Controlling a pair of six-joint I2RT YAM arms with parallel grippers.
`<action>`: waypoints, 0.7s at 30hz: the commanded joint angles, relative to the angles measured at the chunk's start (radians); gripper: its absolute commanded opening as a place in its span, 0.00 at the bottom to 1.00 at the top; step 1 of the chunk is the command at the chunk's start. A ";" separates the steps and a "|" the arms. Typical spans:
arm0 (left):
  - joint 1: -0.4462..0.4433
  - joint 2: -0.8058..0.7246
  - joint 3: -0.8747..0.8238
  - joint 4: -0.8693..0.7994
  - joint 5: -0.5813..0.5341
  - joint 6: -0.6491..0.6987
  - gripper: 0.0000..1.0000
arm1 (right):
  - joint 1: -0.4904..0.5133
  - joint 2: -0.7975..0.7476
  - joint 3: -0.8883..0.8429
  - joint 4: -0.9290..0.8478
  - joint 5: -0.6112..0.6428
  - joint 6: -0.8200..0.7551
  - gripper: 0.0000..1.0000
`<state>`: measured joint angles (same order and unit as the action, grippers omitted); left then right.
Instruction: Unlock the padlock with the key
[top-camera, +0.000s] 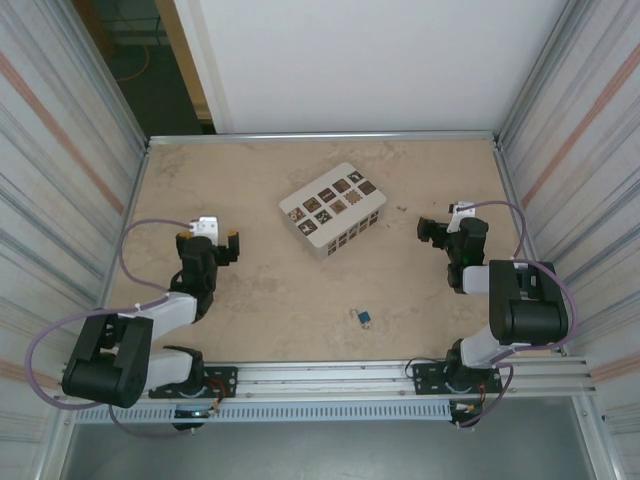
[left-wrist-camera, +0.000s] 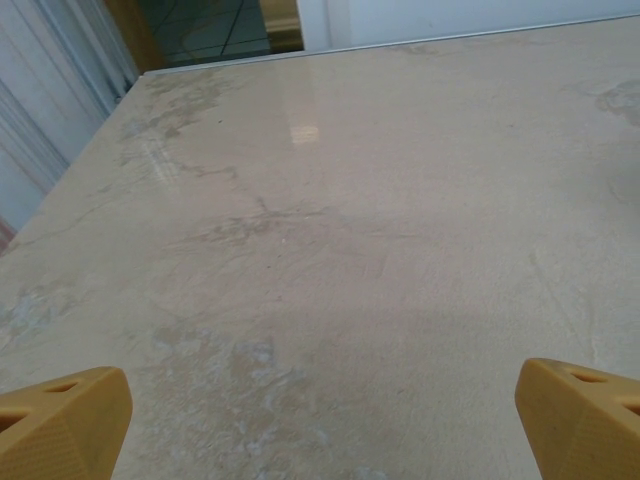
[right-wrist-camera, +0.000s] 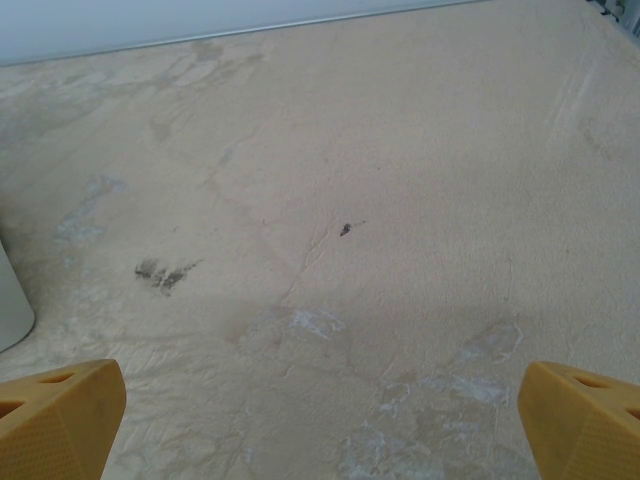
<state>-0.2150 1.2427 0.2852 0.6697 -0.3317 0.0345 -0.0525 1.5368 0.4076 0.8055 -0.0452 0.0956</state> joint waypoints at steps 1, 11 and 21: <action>0.015 -0.002 -0.001 0.084 0.050 0.036 0.99 | 0.004 0.003 0.000 -0.006 0.015 -0.017 0.99; 0.083 0.054 -0.037 0.233 0.091 0.052 0.99 | 0.002 0.004 0.000 -0.006 0.014 -0.017 0.99; 0.125 0.247 -0.061 0.459 0.158 0.039 0.99 | 0.002 0.006 -0.001 -0.005 0.014 -0.017 0.99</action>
<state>-0.0933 1.4628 0.2249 1.0206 -0.2043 0.0597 -0.0525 1.5368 0.4076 0.8055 -0.0456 0.0952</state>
